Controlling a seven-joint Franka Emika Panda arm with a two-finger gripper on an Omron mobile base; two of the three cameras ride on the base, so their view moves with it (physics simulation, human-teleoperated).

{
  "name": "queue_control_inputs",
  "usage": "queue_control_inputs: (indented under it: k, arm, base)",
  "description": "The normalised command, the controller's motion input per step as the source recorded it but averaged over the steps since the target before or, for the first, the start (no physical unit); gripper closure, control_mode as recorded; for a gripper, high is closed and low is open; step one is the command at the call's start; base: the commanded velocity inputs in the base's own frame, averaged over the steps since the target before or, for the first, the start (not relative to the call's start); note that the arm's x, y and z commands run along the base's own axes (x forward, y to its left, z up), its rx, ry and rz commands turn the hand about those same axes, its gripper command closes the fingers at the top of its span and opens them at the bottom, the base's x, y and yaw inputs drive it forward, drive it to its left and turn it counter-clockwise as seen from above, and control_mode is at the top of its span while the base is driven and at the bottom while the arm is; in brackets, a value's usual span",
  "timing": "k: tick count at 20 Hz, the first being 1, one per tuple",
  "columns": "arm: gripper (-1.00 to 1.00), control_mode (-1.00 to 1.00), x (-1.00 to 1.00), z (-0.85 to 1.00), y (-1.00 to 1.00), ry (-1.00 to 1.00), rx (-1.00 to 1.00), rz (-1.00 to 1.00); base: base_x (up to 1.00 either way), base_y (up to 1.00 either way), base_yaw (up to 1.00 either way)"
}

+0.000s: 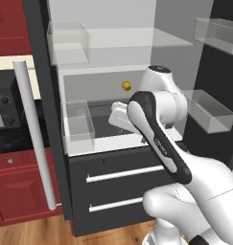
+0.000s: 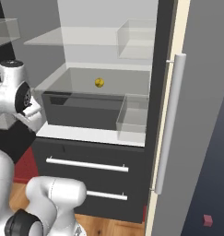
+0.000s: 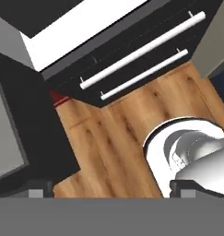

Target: Retrieve a lemon from the fridge and place it on the cutting board with the fish.

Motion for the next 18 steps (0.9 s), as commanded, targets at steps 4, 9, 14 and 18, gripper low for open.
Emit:
queue_control_inputs:
  k: [4,9,14,18]
  arm:
    - [-1.00,-1.00,0.02,-0.04,-0.78,-0.06,-0.39,0.62]
    - [-1.00,-1.00,-0.21,-0.31,-0.64,-0.14,-0.25,0.49]
    - [-1.00,-1.00,0.00,-0.27,-0.65,0.00,-0.01,0.13]
    - [-1.00,-1.00,-0.02,-0.16,-0.46,0.01,0.00,0.06]
  base:
    - [0.00,0.00,0.00]
    - [0.00,0.00,0.00]
    - [0.00,0.00,0.00]
    - [0.00,0.00,0.00]
